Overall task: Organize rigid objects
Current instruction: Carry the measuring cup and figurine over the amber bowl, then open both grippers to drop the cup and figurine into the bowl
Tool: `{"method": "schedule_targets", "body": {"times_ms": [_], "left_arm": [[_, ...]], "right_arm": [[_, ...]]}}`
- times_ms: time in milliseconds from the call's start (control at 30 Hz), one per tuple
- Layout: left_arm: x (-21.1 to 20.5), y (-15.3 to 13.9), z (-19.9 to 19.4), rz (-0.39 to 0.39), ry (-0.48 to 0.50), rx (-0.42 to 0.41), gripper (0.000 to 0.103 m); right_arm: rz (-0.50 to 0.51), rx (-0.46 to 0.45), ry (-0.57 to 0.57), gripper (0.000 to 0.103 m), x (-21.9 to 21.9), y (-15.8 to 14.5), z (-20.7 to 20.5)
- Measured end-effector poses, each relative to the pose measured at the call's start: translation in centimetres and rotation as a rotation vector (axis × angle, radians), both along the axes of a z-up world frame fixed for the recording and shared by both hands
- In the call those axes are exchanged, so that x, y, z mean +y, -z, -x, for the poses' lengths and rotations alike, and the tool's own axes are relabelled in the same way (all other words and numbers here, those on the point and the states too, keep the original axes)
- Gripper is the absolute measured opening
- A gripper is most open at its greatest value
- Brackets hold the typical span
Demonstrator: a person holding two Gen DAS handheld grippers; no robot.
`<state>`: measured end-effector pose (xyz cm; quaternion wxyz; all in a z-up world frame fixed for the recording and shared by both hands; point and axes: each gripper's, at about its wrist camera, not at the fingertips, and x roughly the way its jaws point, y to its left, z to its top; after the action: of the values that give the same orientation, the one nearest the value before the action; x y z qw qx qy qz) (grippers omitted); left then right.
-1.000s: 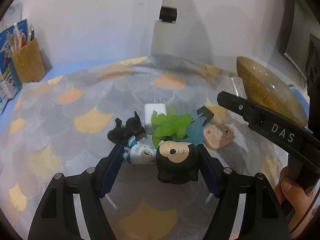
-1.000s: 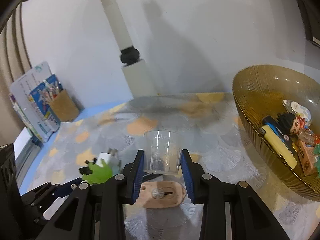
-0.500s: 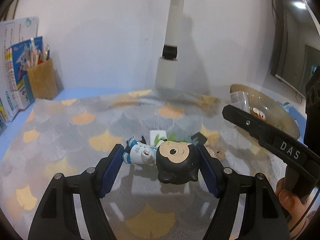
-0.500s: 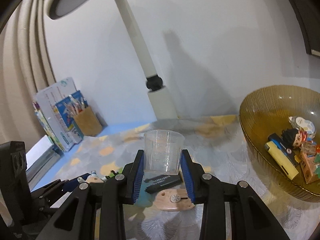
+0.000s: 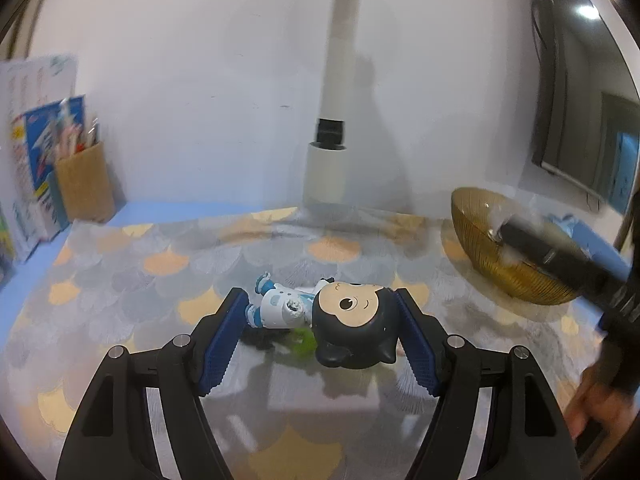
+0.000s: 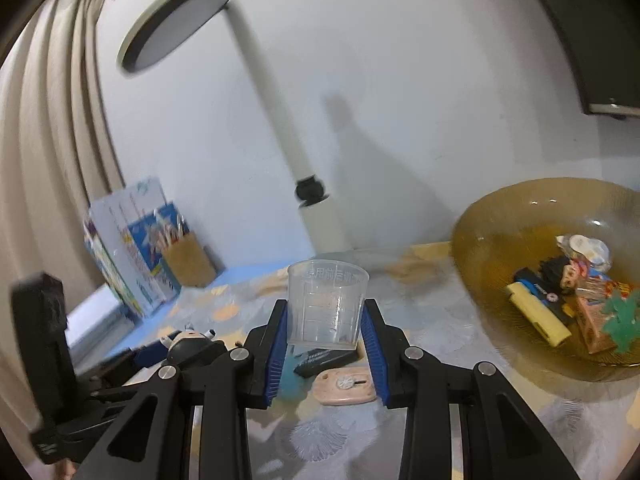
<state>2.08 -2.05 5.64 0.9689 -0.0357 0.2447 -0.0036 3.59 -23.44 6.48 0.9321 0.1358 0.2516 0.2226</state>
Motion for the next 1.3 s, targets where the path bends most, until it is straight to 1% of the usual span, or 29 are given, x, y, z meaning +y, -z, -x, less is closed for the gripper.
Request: {"method": "schedule_targets", "body": {"times_ms": [67, 167, 233, 333, 433, 500, 633, 767, 900, 1000, 1033, 1067, 1100, 1133, 1167, 1233, 1300], "left_arm": [[-1.1, -0.8, -1.0, -0.028, 0.037, -0.012, 0.071], [-3.2, -2.3, -2.9, -0.046, 0.092, -0.037, 0.071], [-4.9, -3.4, -4.0, -0.032, 0.136, -0.054, 0.071], [-7.8, -4.7, -5.9, 0.002, 0.202, -0.058, 0.071], [-10.7, -5.2, -7.5, -0.001, 0.266, -0.053, 0.071], [-12.8, -5.0, -8.7, 0.0, 0.324, -0.016, 0.071], [-16.0, -4.4, -10.0, -0.028, 0.381, 0.017, 0.071], [-17.8, -4.0, -11.0, -0.031, 0.407, 0.035, 0.071], [-18.2, -3.3, -11.4, -0.055, 0.401, 0.046, 0.071], [-18.3, -2.9, -11.6, -0.062, 0.409, 0.061, 0.072], [-18.3, -2.9, -11.4, -0.065, 0.407, 0.066, 0.072], [-18.4, -2.9, -11.6, -0.063, 0.407, 0.07, 0.081], [-18.3, -2.8, -11.7, -0.046, 0.423, 0.094, 0.103], [-18.2, -2.8, -11.9, -0.019, 0.438, 0.104, 0.103], [-18.4, -2.9, -12.2, -0.01, 0.435, 0.096, 0.103], [-18.1, -3.4, -12.0, -0.024, 0.391, 0.062, 0.103], [-17.7, -3.8, -12.0, -0.022, 0.375, 0.056, 0.103]], "right_arm": [[-0.019, -0.031, 0.009, 0.035, -1.4, -1.2, -0.2], [0.005, -0.05, 0.032, 0.035, -3.8, -3.5, -1.6], [0.017, -0.052, 0.052, 0.035, -5.5, -4.4, -2.4], [0.016, -0.031, 0.086, 0.035, -8.1, -5.3, -3.5], [0.036, 0.003, 0.124, 0.035, -10.3, -5.4, -4.7], [0.048, 0.035, 0.146, 0.035, -11.9, -5.3, -5.4], [0.045, 0.098, 0.22, 0.035, -16.0, -4.8, -6.9], [0.015, 0.154, 0.271, 0.035, -18.8, -3.8, -7.8], [0.054, 0.194, 0.272, 0.035, -19.6, -2.6, -7.9], [0.042, 0.199, 0.29, 0.035, -20.2, -2.5, -7.8], [0.029, 0.204, 0.297, 0.037, -20.6, -2.5, -7.8], [0.004, 0.211, 0.289, 0.057, -20.8, -2.5, -8.0], [-0.015, 0.216, 0.278, 0.094, -20.7, -2.5, -8.3], [-0.037, 0.222, 0.272, 0.103, -20.9, -2.6, -8.3], [-0.052, 0.215, 0.269, 0.103, -21.0, -2.6, -8.1], [-0.089, 0.202, 0.253, 0.103, -21.1, -3.0, -7.8], [-0.109, 0.199, 0.253, 0.103, -20.9, -3.4, -7.5]]}}
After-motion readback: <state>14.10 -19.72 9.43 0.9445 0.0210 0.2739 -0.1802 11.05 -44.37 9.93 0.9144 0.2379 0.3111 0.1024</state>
